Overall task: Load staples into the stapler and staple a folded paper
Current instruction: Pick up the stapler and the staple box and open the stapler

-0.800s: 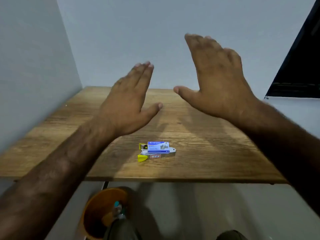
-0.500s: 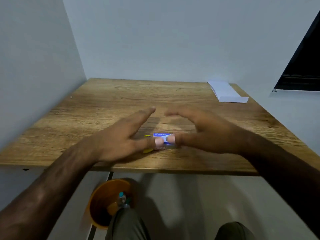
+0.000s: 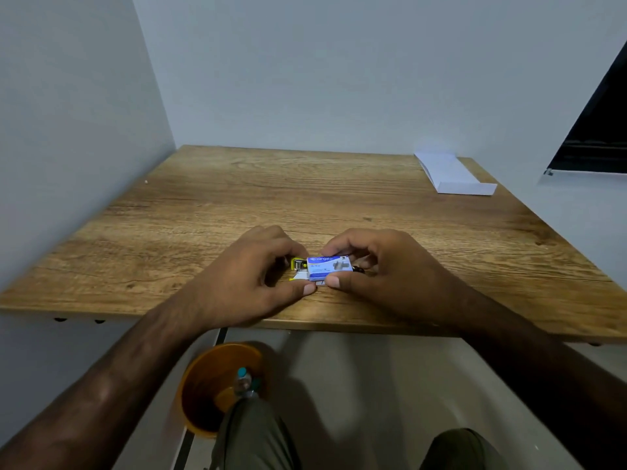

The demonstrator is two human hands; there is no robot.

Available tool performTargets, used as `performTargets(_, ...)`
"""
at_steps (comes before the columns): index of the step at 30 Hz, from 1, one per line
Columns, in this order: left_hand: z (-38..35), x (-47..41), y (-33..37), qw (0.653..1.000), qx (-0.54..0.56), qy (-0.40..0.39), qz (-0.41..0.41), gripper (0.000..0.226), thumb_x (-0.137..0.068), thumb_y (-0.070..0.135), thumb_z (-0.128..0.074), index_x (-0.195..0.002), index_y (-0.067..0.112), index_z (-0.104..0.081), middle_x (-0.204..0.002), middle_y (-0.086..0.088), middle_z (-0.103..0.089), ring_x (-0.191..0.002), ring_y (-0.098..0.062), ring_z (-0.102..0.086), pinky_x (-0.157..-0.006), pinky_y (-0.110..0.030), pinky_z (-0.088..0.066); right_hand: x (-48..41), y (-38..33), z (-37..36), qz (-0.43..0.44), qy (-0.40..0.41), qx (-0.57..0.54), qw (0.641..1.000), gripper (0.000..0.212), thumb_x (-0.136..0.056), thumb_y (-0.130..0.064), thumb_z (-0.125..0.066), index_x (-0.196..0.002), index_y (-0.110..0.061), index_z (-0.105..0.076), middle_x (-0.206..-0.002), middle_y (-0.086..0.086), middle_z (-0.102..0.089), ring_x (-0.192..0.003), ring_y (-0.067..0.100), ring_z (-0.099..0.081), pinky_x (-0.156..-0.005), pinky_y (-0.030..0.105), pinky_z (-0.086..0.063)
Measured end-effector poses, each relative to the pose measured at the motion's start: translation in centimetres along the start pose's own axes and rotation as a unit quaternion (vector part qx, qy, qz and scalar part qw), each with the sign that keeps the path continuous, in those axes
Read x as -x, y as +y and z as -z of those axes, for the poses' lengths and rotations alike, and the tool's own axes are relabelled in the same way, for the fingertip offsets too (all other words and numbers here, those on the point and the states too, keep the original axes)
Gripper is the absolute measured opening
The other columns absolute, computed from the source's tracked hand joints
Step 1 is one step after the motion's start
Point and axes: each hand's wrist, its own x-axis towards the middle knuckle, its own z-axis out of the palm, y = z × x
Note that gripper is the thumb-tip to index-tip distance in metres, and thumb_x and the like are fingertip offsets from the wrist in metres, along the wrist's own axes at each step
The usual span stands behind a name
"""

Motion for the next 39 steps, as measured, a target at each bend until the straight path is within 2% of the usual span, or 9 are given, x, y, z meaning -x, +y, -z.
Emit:
performTargets(5,0.1,-0.4,-0.1,1.0,0.003,-0.02,0.001,0.043,-0.089,0.046,-0.071,-0.127,0.025,-0.067,-0.109,0.008,-0.062,-0.104,-0.011,-0.055,-0.09,-0.044,-0.049,0.1,0.3,0.3,-0.024,-0.009,-0.049,0.998,0.03,-0.08,-0.024,-0.085,-0.108,-0.026,-0.076,-0.098,-0.016,-0.076,-0.085,-0.002,-0.069,-0.072,0.013,-0.052)
performTargets(10,0.4,-1.7,-0.3,0.998,0.005,-0.055,-0.01,0.043,-0.092,0.028,-0.071,-0.134,0.024,-0.063,-0.12,0.005,-0.064,-0.111,-0.013,-0.057,-0.098,-0.042,-0.046,0.2,1.0,1.0,-0.059,-0.005,-0.113,0.992,0.03,-0.08,-0.016,-0.085,-0.108,-0.021,-0.076,-0.096,-0.006,-0.078,-0.082,0.008,-0.074,-0.077,0.029,-0.062)
performTargets(14,0.3,-3.2,-0.5,0.996,0.019,-0.084,-0.003,0.046,-0.092,0.013,-0.07,-0.136,0.023,-0.061,-0.128,0.005,-0.064,-0.116,-0.013,-0.059,-0.102,-0.043,-0.047,0.8,1.6,1.7,-0.078,0.01,-0.144,0.986,0.033,-0.079,-0.01,-0.085,-0.109,-0.018,-0.075,-0.094,-0.004,-0.079,-0.079,0.003,-0.073,-0.078,0.023,-0.061)
performTargets(20,0.0,-4.5,-1.4,0.995,0.039,-0.093,0.023,0.07,-0.089,-0.007,-0.062,-0.142,0.038,-0.051,-0.137,0.014,-0.061,-0.128,-0.004,-0.053,-0.109,-0.037,-0.045,1.4,2.6,3.0,-0.102,0.037,-0.076,0.991,0.036,-0.077,-0.021,-0.087,-0.111,-0.026,-0.076,-0.093,-0.011,-0.077,-0.081,0.004,-0.069,-0.077,0.021,-0.058)
performTargets(26,-0.5,-5.7,-1.6,0.996,0.034,-0.078,0.036,0.085,-0.086,-0.015,-0.053,-0.143,0.048,-0.043,-0.133,0.021,-0.061,-0.118,0.007,-0.053,-0.094,-0.009,-0.039,1.6,3.6,3.5,-0.117,0.014,0.047,0.992,0.03,-0.076,-0.035,-0.084,-0.105,-0.038,-0.075,-0.088,-0.02,-0.07,-0.085,-0.001,-0.062,-0.067,0.018,-0.048)
performTargets(29,-1.1,-6.0,-1.3,0.997,0.031,-0.058,0.029,0.078,-0.087,-0.014,-0.05,-0.144,0.039,-0.046,-0.132,0.017,-0.062,-0.121,0.001,-0.053,-0.101,-0.019,-0.042,1.4,3.8,3.3,-0.117,0.017,0.067,0.991,0.031,-0.076,-0.036,-0.083,-0.106,-0.039,-0.074,-0.092,-0.021,-0.065,-0.087,-0.002,-0.058,-0.068,0.017,-0.043)
performTargets(32,-1.2,-5.7,-1.3,0.997,0.059,-0.014,0.05,0.057,-0.097,0.0,-0.051,-0.143,0.033,-0.049,-0.131,0.009,-0.062,-0.122,-0.01,-0.055,-0.102,-0.033,-0.047,1.4,4.1,3.4,-0.121,0.01,0.061,0.991,0.033,-0.077,-0.038,-0.083,-0.108,-0.038,-0.074,-0.098,-0.019,-0.064,-0.087,-0.002,-0.059,-0.07,0.017,-0.043)
performTargets(34,-1.0,-5.3,-1.1,0.997,0.045,0.014,0.057,0.041,-0.102,0.024,-0.053,-0.142,0.03,-0.05,-0.121,0.009,-0.064,-0.111,-0.013,-0.06,-0.095,-0.035,-0.048,1.4,4.4,3.4,-0.126,0.004,0.055,0.99,0.034,-0.077,-0.038,-0.084,-0.109,-0.037,-0.074,-0.098,-0.019,-0.065,-0.086,-0.001,-0.06,-0.069,0.016,-0.041)
performTargets(39,-0.1,-4.4,0.0,0.99,-0.046,-0.011,0.131,0.089,-0.075,0.084,-0.037,-0.143,0.027,-0.043,-0.096,0.014,-0.066,-0.088,-0.005,-0.059,-0.076,-0.035,-0.047,1.1,4.7,3.7,-0.146,-0.018,0.014,0.989,0.032,-0.077,-0.034,-0.085,-0.107,-0.037,-0.075,-0.1,-0.012,-0.067,-0.087,0.006,-0.062,-0.076,0.026,-0.05)
